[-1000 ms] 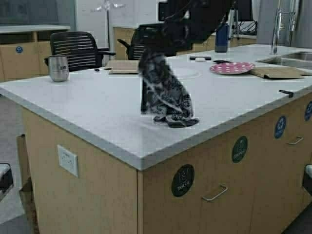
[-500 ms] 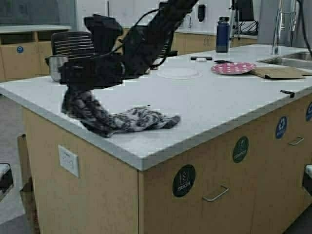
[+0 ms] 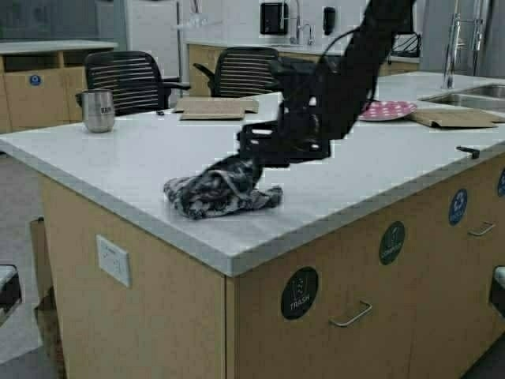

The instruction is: Get the cloth and wipe up the spill under the wine glass

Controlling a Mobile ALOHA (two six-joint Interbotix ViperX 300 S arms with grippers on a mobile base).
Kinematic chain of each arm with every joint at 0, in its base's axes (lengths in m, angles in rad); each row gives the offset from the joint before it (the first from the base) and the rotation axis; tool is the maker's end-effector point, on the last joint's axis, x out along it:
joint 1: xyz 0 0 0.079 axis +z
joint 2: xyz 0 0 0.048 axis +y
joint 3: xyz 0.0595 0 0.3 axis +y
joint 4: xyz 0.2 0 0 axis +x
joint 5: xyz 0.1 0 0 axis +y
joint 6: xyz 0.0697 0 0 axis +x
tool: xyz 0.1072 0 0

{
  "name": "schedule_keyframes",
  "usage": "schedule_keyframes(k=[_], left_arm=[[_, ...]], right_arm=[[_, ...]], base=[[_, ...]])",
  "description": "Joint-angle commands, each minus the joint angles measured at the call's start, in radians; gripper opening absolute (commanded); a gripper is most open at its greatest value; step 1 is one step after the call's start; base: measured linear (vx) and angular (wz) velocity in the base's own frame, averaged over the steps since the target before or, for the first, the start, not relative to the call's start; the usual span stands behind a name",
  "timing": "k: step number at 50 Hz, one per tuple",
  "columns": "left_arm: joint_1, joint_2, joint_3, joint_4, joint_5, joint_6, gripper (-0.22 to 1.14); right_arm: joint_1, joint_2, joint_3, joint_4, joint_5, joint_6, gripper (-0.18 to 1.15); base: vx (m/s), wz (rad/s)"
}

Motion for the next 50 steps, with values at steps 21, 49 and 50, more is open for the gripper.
schedule_keyframes(k=[21,49,50], left_arm=[[-0.003,0.347,-0.040,0.002,-0.262,0.015,0.33],[-0.002,0.655,-0.210,0.002,-0.371,0.118,0.33],[-0.002,0.664,-0.216,0.002,-0.376,0.121,0.33]], right_arm=[[-0.008,-0.049,0.067,-0.006,-0.049,-0.008,0.07],[-0.008,-0.049,0.127,-0.006,-0.100,-0.006,0.07],[-0.006,-0.049,0.129,-0.006,-0.103,-0.005,0.07]], base=[[0.00,0.00],[0.00,0.00],[0.00,0.00]])
